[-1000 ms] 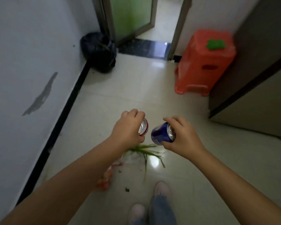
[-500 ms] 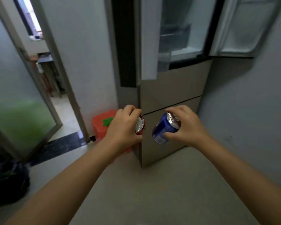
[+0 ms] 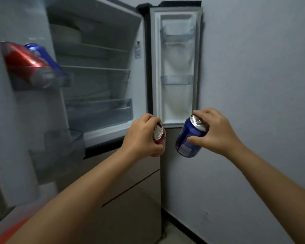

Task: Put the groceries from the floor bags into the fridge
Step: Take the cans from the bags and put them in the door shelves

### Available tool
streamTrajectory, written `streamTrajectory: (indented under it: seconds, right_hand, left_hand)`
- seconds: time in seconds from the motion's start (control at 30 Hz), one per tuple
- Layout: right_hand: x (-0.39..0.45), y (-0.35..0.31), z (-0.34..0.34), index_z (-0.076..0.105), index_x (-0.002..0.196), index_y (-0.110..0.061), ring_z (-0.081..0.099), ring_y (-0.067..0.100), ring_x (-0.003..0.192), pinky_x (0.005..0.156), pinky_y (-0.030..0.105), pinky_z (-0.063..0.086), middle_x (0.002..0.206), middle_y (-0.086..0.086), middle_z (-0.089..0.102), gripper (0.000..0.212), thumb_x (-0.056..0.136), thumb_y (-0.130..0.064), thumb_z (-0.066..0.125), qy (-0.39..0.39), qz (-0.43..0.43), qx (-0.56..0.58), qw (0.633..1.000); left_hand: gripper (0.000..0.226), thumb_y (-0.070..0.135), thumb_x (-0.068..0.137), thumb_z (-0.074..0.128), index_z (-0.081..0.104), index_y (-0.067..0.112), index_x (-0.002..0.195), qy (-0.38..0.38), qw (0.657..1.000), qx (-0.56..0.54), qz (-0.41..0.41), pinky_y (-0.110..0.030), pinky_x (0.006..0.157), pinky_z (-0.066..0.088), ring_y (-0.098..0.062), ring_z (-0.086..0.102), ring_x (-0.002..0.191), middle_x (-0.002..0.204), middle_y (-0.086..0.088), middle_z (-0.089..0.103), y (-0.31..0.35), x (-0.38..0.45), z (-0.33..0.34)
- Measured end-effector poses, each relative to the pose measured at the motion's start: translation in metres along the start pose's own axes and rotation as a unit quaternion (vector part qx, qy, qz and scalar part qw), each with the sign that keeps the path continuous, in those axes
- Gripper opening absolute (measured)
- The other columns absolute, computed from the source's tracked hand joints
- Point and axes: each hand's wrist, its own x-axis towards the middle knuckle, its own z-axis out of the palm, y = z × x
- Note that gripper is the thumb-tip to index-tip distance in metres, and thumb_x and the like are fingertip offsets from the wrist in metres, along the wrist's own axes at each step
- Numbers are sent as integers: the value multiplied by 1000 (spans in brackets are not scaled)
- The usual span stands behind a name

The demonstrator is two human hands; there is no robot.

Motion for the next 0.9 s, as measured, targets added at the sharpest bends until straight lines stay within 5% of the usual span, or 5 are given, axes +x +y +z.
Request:
streamTrajectory:
  seconds: [0.2, 0.6, 0.8, 0.9]
  right_hand:
    - [87, 72, -1, 55, 122, -2, 43, 9, 95, 74, -14, 26, 114, 11, 53, 67, 60, -3, 80, 113, -12, 21, 993]
    - [327, 175, 69, 52, 110, -1, 43, 12, 91, 70, -9, 33, 103, 0, 43, 50, 68, -8, 77, 300, -73, 57, 950]
    - [418, 220, 84, 52, 112, -3, 43, 11, 92, 69, -9, 33, 103, -1, 44, 46, 72, -12, 74, 272, -83, 8, 959]
    - [441, 244, 92, 56, 114, -6, 46, 12, 92, 71, 3, 37, 102, -1, 47, 44, 74, -14, 73, 218, -57, -10, 974]
  left_hand:
    - [69, 25, 67, 79, 49, 15, 129, 82, 996, 6, 22, -26, 93, 40, -21, 46, 117, 129, -1, 48, -7, 114, 34]
    - [68, 21, 69, 78, 48, 13, 130, 269, 958, -40, 96, -27, 94, 40, -24, 47, 118, 130, -6, 49, -67, 382, 70]
    - [55, 28, 71, 75, 52, 17, 119, 253, 963, -72, 61, -27, 88, 40, -24, 50, 112, 121, -5, 52, -86, 488, 98]
    - [52, 33, 72, 74, 56, 18, 118, 198, 976, -77, 43, -29, 84, 46, -21, 54, 104, 118, -5, 58, -92, 518, 109]
